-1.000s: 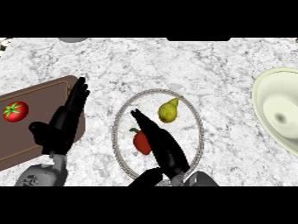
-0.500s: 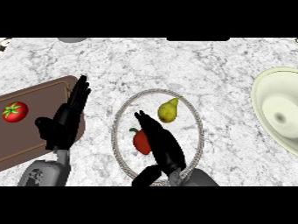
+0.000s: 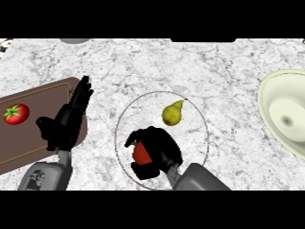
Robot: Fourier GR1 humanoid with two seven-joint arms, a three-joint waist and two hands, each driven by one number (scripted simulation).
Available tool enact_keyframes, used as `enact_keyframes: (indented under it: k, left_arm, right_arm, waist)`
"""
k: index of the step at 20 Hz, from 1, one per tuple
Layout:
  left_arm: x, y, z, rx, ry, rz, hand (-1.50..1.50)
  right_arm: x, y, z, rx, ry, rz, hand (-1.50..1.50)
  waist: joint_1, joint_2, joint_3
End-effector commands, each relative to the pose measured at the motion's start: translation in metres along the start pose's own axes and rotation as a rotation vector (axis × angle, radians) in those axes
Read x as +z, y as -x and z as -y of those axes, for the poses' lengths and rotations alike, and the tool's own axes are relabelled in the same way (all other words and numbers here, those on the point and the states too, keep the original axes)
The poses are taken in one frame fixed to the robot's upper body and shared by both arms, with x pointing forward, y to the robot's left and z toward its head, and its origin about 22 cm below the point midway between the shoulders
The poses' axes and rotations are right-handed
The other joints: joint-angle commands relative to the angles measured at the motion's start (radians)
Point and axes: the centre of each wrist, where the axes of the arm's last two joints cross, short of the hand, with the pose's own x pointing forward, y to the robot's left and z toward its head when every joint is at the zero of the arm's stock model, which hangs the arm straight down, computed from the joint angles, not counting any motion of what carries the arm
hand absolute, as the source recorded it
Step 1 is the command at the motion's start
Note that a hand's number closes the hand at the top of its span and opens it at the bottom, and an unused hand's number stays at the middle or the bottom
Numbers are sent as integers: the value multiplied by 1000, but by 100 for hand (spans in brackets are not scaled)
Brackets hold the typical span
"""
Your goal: Pick the bell pepper from the placemat and place it in the bowl
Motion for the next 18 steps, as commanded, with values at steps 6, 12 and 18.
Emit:
enact_keyframes:
  k: [6, 12, 18]
  left_arm:
    - [10, 3, -5, -3, -6, 8, 0]
    - [9, -2, -15, 12, -34, -20, 0]
    - [16, 7, -14, -19, -75, -10, 0]
  right_arm:
    - [28, 5, -34, -16, -69, 75, 150]
    - [91, 16, 2, -128, 17, 170, 150]
    - [173, 34, 48, -254, 149, 318, 150]
  waist:
    - [-6, 1, 1]
    - [-33, -6, 1]
    - [-63, -9, 2]
